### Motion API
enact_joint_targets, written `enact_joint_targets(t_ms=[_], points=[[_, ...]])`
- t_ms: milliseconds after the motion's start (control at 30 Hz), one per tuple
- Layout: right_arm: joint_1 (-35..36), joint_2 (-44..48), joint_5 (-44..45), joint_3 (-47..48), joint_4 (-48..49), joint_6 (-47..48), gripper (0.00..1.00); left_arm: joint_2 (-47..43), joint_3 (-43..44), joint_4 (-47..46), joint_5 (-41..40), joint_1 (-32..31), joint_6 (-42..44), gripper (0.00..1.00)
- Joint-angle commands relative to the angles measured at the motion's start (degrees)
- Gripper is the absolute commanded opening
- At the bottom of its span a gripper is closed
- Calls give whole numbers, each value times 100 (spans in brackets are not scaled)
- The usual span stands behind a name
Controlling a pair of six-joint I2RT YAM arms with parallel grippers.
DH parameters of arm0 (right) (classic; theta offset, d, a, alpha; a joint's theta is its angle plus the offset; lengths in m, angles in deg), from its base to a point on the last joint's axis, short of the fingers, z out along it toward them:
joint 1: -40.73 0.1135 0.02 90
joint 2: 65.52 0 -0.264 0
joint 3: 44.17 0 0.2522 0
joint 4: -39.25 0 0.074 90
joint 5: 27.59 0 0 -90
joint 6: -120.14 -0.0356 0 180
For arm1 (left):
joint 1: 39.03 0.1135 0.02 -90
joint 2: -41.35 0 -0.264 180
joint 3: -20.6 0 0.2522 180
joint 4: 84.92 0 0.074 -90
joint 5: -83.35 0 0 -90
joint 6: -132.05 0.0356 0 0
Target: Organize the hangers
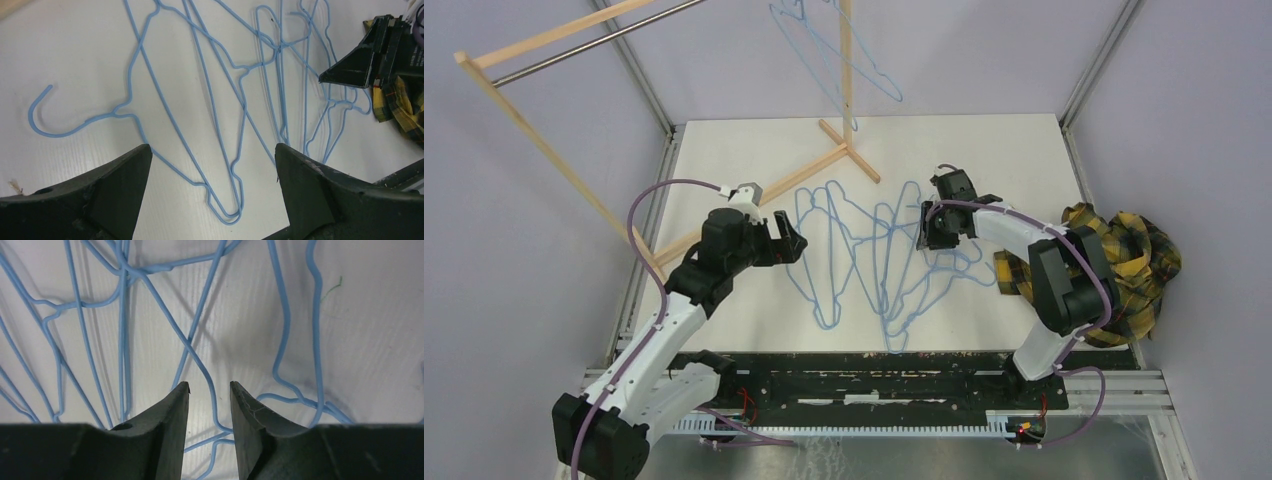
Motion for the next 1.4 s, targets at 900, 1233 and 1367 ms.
enact_joint_targets(t_ms=[900, 1233, 1367], points=[[-416, -1515, -112, 1444, 759, -496, 43, 352, -566, -866, 362, -16, -346, 99], [-434, -1236, -22, 1538, 574, -429, 10, 370, -555, -848, 378, -16, -349, 99], [-442, -821, 99, 1456, 502, -413, 1, 411, -579, -868, 367, -15, -332, 99]])
